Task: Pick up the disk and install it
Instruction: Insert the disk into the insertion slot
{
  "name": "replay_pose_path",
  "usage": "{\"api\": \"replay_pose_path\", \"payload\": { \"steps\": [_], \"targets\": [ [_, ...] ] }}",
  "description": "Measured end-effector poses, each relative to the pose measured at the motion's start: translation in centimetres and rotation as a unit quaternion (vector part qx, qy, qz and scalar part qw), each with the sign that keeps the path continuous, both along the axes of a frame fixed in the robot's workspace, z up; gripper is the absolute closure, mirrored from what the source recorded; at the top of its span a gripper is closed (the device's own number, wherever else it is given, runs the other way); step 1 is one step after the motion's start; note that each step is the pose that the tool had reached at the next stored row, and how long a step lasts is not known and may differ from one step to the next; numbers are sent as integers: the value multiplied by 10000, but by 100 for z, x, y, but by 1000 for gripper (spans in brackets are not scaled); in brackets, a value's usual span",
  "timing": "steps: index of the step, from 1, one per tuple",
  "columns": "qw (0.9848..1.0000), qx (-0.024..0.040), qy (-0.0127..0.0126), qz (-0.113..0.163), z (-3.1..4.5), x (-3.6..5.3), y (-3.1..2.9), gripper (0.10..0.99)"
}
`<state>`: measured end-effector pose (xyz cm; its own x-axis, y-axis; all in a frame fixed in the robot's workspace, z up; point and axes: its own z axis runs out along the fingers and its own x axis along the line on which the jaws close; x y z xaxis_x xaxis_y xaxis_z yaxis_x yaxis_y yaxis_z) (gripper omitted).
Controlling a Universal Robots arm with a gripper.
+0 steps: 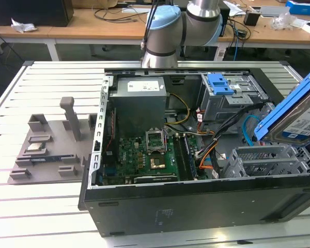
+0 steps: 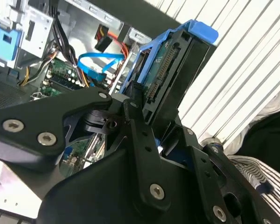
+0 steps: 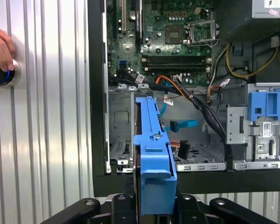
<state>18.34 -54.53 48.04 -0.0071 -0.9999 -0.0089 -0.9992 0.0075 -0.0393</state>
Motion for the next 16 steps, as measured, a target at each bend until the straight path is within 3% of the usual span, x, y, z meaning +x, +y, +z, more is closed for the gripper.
{"api": "replay_pose_path", "payload": {
  "steps": [1,3,5,7,10,11,13,16],
  "targets": [
    [10000,3,14,-1,0,41,2,722],
    [10000,7,90,-1,-1,203,16,722],
    [9999,7,145,0,-1,286,28,722],
    [9997,7,233,-1,-2,367,41,722],
    [9992,12,406,0,-12,519,48,722],
    [9990,16,438,0,-25,526,48,722],
    [9989,14,465,-1,-52,525,48,722],
    [9989,16,469,0,-76,504,49,722]
  ]
}}
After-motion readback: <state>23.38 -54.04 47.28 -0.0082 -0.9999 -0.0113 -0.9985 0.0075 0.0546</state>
